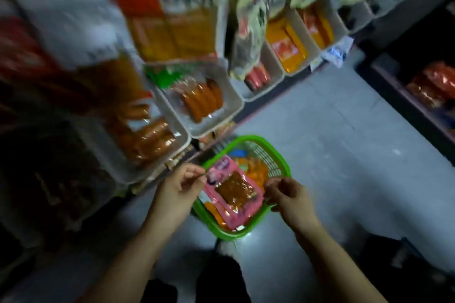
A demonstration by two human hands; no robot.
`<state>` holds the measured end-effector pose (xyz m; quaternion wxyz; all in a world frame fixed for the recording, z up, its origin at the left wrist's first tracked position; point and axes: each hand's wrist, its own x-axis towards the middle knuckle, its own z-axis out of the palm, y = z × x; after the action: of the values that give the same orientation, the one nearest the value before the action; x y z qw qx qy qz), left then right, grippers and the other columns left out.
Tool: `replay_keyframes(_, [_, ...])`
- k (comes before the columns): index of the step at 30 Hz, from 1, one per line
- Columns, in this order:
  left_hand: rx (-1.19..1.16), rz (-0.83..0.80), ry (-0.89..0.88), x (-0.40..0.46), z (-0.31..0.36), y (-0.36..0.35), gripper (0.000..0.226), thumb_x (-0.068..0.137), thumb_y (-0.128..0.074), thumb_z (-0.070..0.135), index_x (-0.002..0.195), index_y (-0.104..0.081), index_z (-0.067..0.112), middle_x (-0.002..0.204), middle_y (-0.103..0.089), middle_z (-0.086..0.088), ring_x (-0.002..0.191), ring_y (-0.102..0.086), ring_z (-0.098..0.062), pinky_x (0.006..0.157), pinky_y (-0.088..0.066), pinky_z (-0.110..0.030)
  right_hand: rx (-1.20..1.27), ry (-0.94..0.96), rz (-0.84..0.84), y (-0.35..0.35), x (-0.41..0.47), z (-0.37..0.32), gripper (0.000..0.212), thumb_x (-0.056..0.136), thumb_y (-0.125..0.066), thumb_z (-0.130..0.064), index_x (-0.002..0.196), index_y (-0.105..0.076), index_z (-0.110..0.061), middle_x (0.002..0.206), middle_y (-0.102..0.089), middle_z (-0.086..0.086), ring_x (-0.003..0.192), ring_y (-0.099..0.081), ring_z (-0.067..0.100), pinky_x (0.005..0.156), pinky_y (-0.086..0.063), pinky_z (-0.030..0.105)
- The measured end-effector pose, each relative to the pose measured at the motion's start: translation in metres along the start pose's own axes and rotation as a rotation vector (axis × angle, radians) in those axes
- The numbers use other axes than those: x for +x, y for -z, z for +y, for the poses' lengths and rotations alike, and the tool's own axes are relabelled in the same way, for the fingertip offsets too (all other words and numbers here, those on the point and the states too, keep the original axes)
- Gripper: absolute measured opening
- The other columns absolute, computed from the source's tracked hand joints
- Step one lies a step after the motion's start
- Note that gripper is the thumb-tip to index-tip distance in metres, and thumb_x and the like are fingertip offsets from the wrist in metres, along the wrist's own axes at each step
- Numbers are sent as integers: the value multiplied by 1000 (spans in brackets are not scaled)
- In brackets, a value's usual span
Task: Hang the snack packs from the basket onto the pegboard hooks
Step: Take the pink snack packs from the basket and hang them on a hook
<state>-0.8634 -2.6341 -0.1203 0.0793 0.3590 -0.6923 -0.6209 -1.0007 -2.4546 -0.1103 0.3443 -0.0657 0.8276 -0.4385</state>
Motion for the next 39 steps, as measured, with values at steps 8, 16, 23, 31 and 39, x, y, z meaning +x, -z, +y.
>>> replay_keyframes(8, [-1,22,339,74,-240,-142,29,82,-62,-11,79,-58,18,81,-63,-3,81,-57,-18,78,-43,-27,-627,-229,-340,-37,151,212,24,89,-62,-27,109,-64,-14,109,-69,11,99,-64,26,84,-47,29])
replay_keyframes(16, [-236,70,746,141,-380,-203,25,91,-46,-10,111,-50,3,99,-55,-11,98,-49,-26,86,-37,-35,-726,3,-270,-110,287,288,64,83,-69,-32,137,-44,-8,140,-44,18,131,-41,31,106,-36,34])
replay_keyframes(23, [-348,165,869,153,-390,-199,33,91,-59,25,122,-59,13,117,-63,-16,106,-60,-35,86,-51,-43,-662,-96,-115,-115,314,316,78,66,-84,-33,130,-44,-11,130,-54,13,122,-48,30,96,-44,38])
replay_keyframes(31, [-474,215,739,148,-351,-195,16,92,-56,13,106,-62,18,102,-67,-8,96,-63,-28,86,-50,-43,-254,-178,108,-69,299,305,45,60,-88,-26,91,-57,-18,91,-68,1,77,-66,18,72,-53,21])
replay_keyframes(39, [-360,285,683,105,-255,-164,30,88,-53,-4,114,-60,9,80,-63,1,59,-60,-8,50,-50,-17,23,-130,-40,-28,222,230,40,66,-81,1,101,-63,3,89,-72,18,73,-67,26,69,-58,43])
